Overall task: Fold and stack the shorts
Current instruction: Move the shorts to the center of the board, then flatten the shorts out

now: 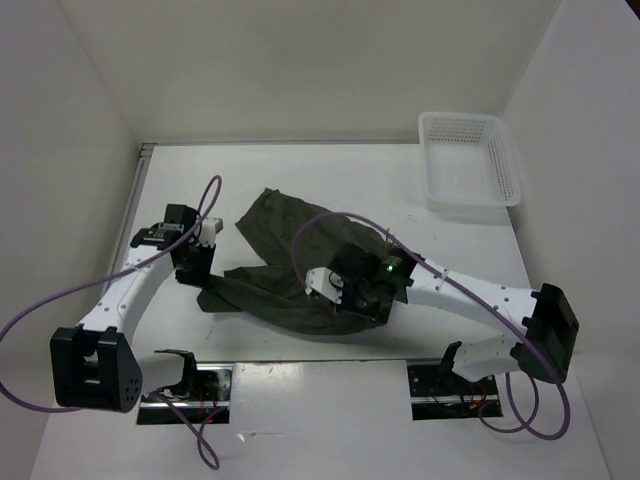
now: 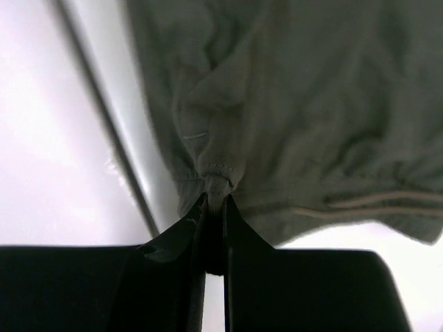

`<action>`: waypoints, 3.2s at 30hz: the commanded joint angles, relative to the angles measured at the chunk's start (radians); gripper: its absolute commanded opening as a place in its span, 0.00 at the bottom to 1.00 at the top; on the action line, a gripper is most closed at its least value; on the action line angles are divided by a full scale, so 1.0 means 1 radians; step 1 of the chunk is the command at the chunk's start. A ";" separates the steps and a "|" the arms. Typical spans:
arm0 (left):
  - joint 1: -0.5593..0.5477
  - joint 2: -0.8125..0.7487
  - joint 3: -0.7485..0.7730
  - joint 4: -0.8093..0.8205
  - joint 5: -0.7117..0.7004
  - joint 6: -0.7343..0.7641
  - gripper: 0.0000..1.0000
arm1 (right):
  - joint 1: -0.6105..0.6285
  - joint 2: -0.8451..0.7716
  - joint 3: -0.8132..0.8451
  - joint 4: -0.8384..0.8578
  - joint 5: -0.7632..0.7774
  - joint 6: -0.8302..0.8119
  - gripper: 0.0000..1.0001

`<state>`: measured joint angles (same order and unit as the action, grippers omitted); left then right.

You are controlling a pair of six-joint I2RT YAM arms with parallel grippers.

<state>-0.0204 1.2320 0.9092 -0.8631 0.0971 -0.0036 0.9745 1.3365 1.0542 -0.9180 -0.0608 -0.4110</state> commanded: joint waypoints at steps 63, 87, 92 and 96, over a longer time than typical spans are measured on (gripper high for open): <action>-0.001 1.133 1.320 0.271 0.153 0.004 0.00 | -0.731 0.756 0.763 0.439 0.211 0.606 0.00; 0.060 1.049 1.127 0.251 0.104 0.004 0.56 | -0.712 0.480 0.308 0.398 0.107 0.535 0.80; -0.007 1.060 1.073 0.297 0.113 0.004 0.77 | -0.712 0.515 0.283 0.398 0.107 0.544 0.77; -0.033 1.107 1.093 0.331 0.030 0.004 0.81 | -0.712 0.553 0.283 0.407 0.085 0.566 0.77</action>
<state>-0.0433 2.3154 1.9724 -0.5884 0.1730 -0.0040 0.2527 1.8801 1.3334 -0.5304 0.0429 0.1349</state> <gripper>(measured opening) 0.804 0.775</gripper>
